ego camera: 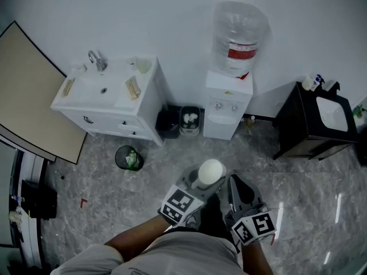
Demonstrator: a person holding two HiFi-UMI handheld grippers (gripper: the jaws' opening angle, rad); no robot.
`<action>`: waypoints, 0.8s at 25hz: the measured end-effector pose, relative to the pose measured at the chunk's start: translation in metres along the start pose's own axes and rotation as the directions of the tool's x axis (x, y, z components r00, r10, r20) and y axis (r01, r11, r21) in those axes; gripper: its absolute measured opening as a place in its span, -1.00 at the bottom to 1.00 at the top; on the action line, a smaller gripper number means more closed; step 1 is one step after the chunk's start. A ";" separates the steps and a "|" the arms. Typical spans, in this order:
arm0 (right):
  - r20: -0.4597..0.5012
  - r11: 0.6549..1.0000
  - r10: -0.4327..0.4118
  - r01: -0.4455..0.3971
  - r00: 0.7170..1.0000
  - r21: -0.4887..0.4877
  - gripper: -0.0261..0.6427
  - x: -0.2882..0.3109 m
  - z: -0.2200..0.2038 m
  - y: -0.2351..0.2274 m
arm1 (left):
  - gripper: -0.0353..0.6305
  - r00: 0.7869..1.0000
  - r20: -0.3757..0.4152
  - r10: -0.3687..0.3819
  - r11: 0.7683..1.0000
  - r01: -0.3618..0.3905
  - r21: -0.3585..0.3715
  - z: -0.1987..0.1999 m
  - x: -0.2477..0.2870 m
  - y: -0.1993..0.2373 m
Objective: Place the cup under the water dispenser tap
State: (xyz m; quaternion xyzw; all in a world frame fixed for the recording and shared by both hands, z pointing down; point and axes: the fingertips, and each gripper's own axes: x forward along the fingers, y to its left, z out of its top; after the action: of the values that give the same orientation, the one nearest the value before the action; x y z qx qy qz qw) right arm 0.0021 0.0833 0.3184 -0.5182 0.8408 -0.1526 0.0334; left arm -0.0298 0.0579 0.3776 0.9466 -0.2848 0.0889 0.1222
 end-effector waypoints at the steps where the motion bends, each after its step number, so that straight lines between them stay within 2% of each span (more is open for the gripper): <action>1: -0.001 1.000 0.004 -0.004 1.000 0.004 -0.87 0.014 0.002 -0.011 | -0.13 1.000 0.001 0.000 1.000 0.000 0.000 0.002 0.014 0.011; 7: -0.028 0.999 0.042 -0.041 0.999 0.032 -0.87 0.106 0.018 -0.091 | -0.13 1.000 -0.009 -0.001 1.000 0.001 0.023 0.009 0.107 0.088; 11: -0.061 0.997 0.074 -0.072 0.995 0.030 -0.87 0.162 0.024 -0.139 | -0.12 1.000 -0.017 0.018 0.999 -0.018 0.038 -0.002 0.170 0.145; 16: -0.100 0.997 0.075 -0.072 0.992 0.033 -0.87 0.221 0.001 -0.181 | -0.12 0.997 -0.063 0.041 0.998 -0.038 0.044 -0.050 0.235 0.216; 20: -0.100 0.999 0.043 -0.040 0.994 0.037 -0.87 0.265 -0.029 -0.217 | -0.12 0.993 -0.108 0.042 0.998 -0.037 0.048 -0.113 0.286 0.267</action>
State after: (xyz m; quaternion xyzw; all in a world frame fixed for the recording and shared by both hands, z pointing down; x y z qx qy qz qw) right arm 0.0608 -0.2344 0.4366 -0.4916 0.8493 -0.1926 0.0034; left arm 0.0440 -0.2736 0.6019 0.9371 -0.2942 0.1493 0.1143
